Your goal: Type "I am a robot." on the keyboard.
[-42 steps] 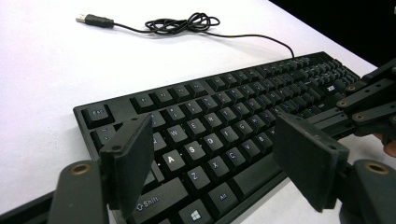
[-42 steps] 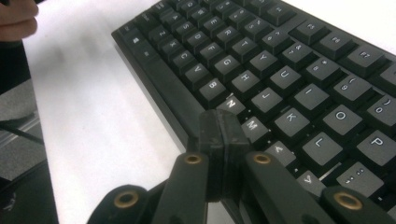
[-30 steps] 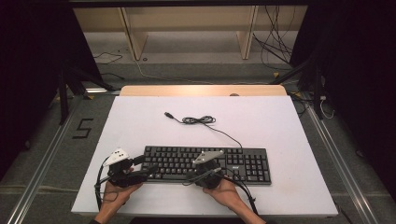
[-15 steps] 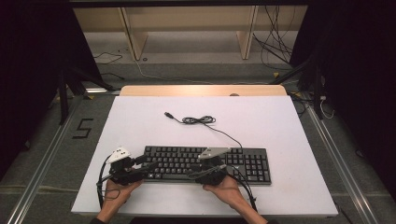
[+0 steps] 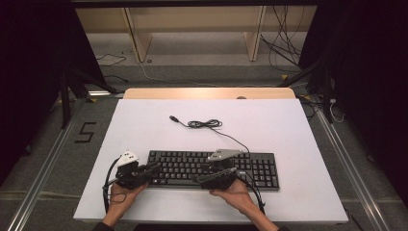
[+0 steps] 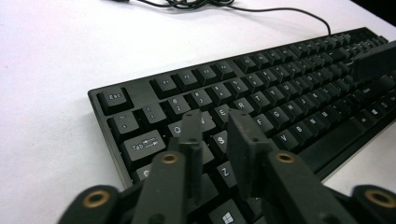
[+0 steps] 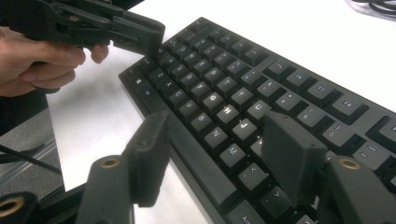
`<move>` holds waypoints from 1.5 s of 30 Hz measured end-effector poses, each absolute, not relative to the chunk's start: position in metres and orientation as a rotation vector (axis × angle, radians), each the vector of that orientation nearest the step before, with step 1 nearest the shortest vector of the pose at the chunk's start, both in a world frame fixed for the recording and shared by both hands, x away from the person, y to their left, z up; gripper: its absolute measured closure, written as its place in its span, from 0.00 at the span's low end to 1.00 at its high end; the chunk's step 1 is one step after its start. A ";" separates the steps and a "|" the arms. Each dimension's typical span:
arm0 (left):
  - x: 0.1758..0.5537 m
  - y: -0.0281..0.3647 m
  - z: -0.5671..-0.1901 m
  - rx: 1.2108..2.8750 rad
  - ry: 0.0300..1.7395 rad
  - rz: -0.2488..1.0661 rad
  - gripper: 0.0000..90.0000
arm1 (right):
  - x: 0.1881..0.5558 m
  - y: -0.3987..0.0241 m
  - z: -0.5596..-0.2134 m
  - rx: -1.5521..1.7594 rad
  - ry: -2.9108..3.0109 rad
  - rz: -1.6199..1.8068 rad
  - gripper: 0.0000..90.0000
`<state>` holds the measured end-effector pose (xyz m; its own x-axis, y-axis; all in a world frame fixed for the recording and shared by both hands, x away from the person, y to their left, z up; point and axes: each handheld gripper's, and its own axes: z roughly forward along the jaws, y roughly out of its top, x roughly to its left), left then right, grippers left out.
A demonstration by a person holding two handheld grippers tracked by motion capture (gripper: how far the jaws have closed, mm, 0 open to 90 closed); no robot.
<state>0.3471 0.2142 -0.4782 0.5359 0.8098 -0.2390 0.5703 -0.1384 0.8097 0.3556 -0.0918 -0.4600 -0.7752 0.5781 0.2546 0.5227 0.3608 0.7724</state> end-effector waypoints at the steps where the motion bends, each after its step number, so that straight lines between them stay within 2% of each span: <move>1: 0.347 0.214 -0.478 1.831 1.140 0.313 0.86 | 0.355 -0.092 -0.460 1.030 2.540 1.407 0.46; 7: 0.348 0.212 -0.480 1.859 1.132 0.315 0.98 | 0.355 -0.092 -0.459 1.027 2.532 1.410 0.47; 9: 0.349 0.211 -0.480 1.868 1.131 0.315 0.99 | 0.355 -0.092 -0.459 1.028 2.531 1.412 0.47; 21: 0.358 0.210 -0.483 1.886 1.165 0.308 0.99 | 0.354 -0.092 -0.459 1.032 2.530 1.418 0.43; 45: 0.362 0.206 -0.486 1.935 1.188 0.278 0.99 | 0.351 -0.094 -0.457 1.028 2.522 1.424 0.43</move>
<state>0.3616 0.2062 -0.4859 0.5283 0.8198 -0.2211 0.6363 -0.2098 0.7424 0.3510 -0.0944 -0.4566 -0.7741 0.5801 0.2534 0.5167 0.3478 0.7823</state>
